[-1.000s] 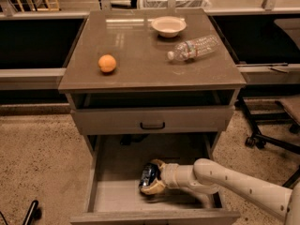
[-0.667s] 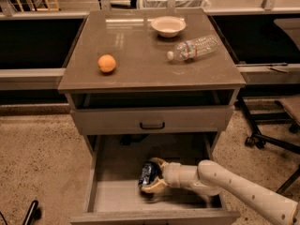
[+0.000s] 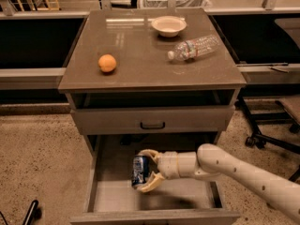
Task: Pick pepsi can from middle drawer and place on counter
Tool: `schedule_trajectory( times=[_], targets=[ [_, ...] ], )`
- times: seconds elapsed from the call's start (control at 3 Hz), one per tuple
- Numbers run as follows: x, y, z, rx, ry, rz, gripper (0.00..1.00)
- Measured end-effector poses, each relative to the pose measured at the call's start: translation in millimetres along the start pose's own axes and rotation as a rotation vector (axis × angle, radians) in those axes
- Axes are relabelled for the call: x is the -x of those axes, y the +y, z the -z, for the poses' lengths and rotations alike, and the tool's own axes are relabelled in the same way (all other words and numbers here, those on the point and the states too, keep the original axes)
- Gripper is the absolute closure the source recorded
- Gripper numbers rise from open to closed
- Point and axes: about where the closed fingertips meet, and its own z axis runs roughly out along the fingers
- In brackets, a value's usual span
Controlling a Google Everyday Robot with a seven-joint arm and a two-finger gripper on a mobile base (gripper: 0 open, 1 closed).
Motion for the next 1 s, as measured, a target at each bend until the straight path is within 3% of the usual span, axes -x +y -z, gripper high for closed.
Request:
schedule_trajectory(
  times=[0.33,0.67,1.0],
  targets=[
    [65.7,-7.8,36.5,0.055,-0.014,0.097,1.00],
    [105.8,-27.9,102.1,0.049,-0.066,0.104,1.00],
    [115.4,-18.5,107.1,0.106,-0.093,0.119,1.00]
  ],
)
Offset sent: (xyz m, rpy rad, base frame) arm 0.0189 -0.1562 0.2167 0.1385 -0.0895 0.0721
